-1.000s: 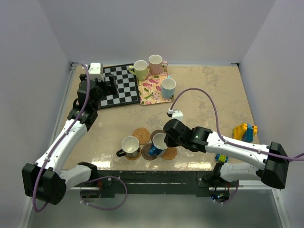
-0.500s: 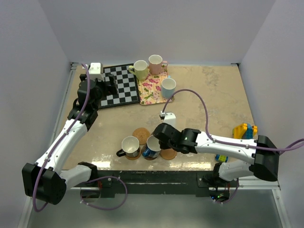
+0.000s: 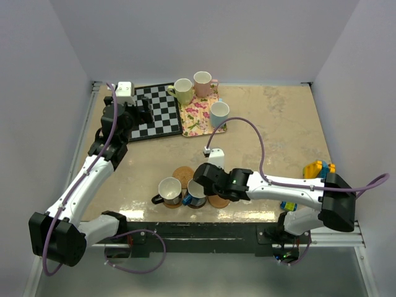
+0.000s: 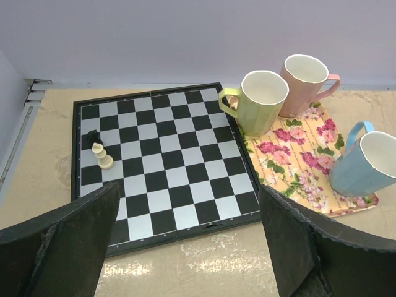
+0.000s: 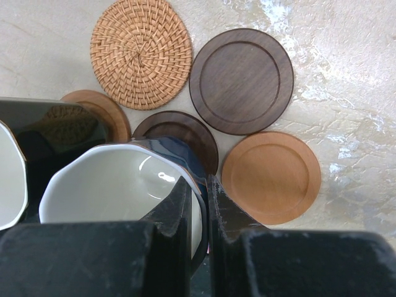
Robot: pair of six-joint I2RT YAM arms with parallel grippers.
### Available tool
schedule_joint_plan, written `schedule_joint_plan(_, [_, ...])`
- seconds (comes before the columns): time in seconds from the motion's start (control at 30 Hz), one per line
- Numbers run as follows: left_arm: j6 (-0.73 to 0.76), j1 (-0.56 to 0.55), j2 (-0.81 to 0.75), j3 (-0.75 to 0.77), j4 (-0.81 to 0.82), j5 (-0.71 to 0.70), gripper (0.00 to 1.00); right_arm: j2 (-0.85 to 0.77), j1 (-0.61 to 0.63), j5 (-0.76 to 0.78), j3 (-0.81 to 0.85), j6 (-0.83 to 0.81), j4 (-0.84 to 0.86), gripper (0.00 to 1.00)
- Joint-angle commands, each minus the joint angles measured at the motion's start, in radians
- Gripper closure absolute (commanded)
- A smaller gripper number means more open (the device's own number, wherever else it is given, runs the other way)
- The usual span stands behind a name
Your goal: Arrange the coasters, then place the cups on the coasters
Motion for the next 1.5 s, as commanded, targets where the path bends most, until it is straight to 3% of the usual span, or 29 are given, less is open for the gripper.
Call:
schedule_joint_plan(0.0, [-0.017, -0.002, -0.001, 0.012, 0.029, 0.006, 0.02, -0.013, 0.013, 0.058, 0.065, 0.066, 0.048, 1.00])
schedule_joint_plan(1.47, [-0.019, -0.002, -0.004, 0.012, 0.029, 0.010, 0.02, 0.042, 0.043, 0.107, 0.026, 0.066, 0.054, 1.00])
